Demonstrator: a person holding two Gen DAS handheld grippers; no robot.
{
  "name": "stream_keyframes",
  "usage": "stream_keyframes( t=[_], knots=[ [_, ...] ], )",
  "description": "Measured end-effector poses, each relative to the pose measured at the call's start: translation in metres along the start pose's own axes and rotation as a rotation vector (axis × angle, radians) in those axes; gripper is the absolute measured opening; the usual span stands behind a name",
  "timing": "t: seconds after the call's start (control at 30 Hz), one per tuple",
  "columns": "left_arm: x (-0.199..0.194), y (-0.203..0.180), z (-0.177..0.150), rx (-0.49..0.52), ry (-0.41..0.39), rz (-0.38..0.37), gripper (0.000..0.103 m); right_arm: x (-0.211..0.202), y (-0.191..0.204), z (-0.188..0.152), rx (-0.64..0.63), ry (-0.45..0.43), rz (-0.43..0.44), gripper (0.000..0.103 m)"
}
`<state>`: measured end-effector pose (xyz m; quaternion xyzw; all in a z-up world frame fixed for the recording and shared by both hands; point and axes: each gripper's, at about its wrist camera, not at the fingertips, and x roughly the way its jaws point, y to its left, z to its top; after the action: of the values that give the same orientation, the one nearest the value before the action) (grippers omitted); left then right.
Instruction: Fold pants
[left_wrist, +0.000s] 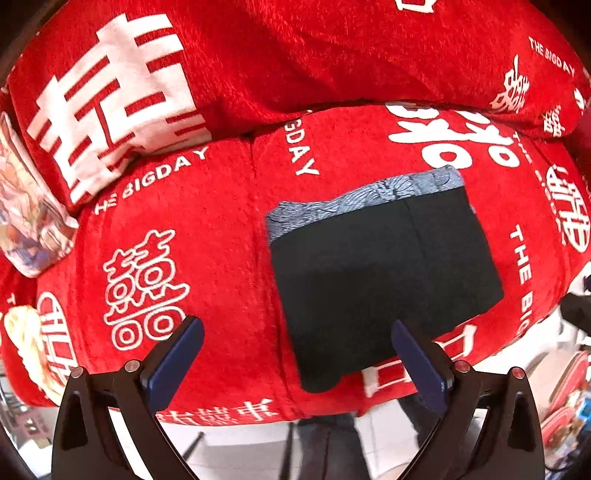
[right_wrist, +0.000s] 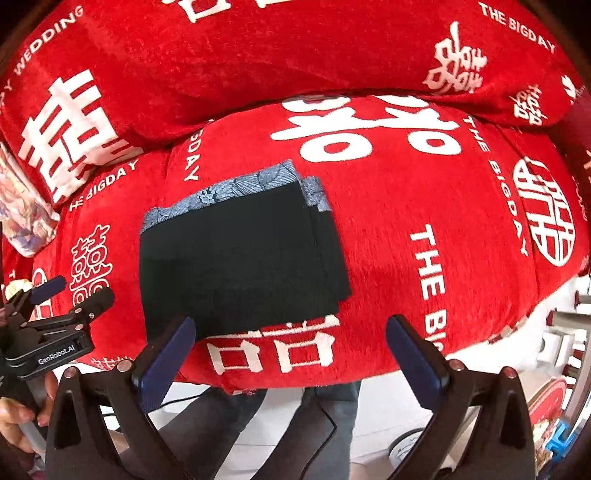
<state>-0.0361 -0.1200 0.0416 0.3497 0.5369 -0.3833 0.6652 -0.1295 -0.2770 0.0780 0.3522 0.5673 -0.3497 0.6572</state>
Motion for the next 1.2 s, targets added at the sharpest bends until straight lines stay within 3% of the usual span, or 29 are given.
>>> stream_keyframes(
  t=[0.17, 0.3, 0.43, 1.2],
  knots=[
    [-0.01, -0.003, -0.007, -0.027, -0.001, 0.052, 0.102, -0.005, -0.001, -0.002, -0.005, 0.005, 0.032, 0.103],
    [-0.026, -0.019, -0.012, -0.112, 0.02, -0.001, 0.102, -0.014, -0.006, -0.007, -0.055, -0.002, -0.003, 0.103],
    [-0.033, -0.035, -0.012, -0.162, 0.04, 0.04, 0.102, -0.02, -0.021, -0.009, -0.033, -0.003, -0.003, 0.103],
    [-0.04, -0.066, -0.026, -0.099, 0.042, 0.056, 0.102, -0.017, -0.024, -0.02, -0.107, 0.008, -0.017, 0.103]
  ],
)
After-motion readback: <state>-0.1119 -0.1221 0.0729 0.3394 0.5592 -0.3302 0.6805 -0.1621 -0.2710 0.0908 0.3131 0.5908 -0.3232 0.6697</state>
